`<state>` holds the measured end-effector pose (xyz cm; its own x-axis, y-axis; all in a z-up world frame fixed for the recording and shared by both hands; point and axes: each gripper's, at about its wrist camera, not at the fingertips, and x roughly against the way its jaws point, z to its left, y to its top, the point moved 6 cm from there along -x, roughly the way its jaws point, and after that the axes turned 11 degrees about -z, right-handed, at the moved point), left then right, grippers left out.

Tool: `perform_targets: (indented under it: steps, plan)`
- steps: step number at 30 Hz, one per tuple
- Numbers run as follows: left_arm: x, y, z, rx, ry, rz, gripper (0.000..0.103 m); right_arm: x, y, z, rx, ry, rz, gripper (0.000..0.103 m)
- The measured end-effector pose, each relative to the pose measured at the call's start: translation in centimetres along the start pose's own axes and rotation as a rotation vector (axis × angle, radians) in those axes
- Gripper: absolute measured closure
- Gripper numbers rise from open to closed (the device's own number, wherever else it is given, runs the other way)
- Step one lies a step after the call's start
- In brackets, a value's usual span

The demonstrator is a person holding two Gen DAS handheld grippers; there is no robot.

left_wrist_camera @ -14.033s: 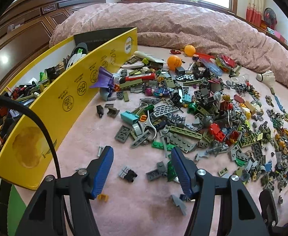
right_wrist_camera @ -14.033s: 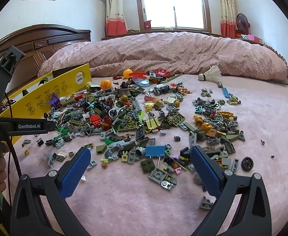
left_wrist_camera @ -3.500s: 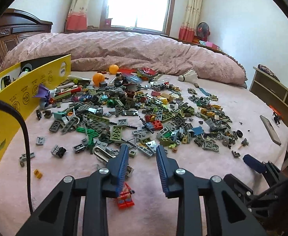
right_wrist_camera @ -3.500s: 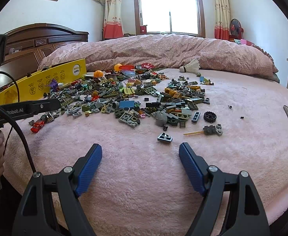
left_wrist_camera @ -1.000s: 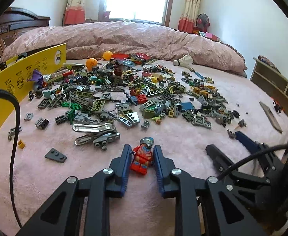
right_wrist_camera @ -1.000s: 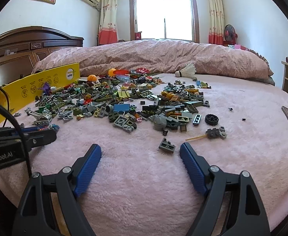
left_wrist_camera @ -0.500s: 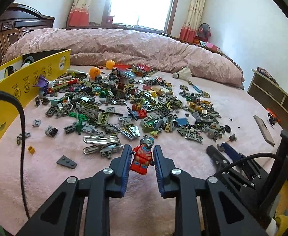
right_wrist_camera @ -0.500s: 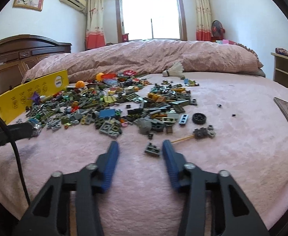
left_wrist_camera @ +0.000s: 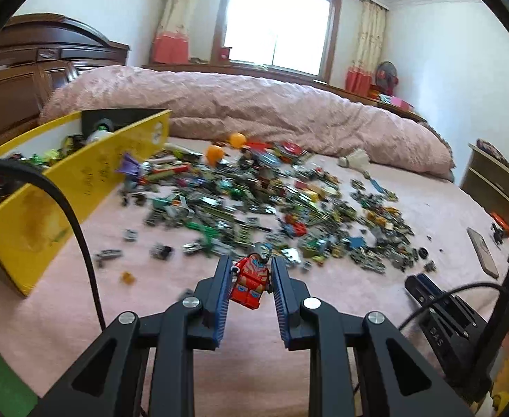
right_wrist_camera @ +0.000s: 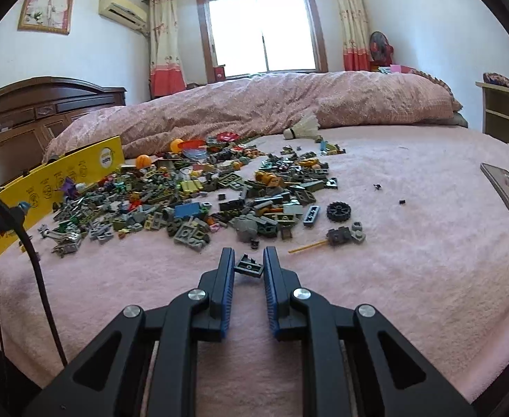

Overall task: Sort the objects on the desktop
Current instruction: 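Carry the red minifigure into the yellow box and open the left tool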

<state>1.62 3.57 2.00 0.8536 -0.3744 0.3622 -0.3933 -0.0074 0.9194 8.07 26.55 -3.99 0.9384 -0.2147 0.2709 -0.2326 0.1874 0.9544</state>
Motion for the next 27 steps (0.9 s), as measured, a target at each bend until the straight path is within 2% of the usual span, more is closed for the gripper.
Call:
perform_targets:
  steps: [11, 17, 27]
  plan:
    - [2.4, 2.3, 5.6, 0.023, 0.148, -0.065, 0.08, 1.4, -0.1, 2.4, 0.068, 0.076, -0.008, 0.086]
    - [3.8, 3.6, 11.0, 0.101, 0.251, -0.096, 0.08, 2.4, 0.3, 2.7, 0.064, 0.087, -0.02, 0.086]
    - [4.1, 7.4, 20.3, 0.103, 0.464, -0.145, 0.08, 2.4, 0.0, 3.5, 0.095, 0.102, -0.01, 0.086]
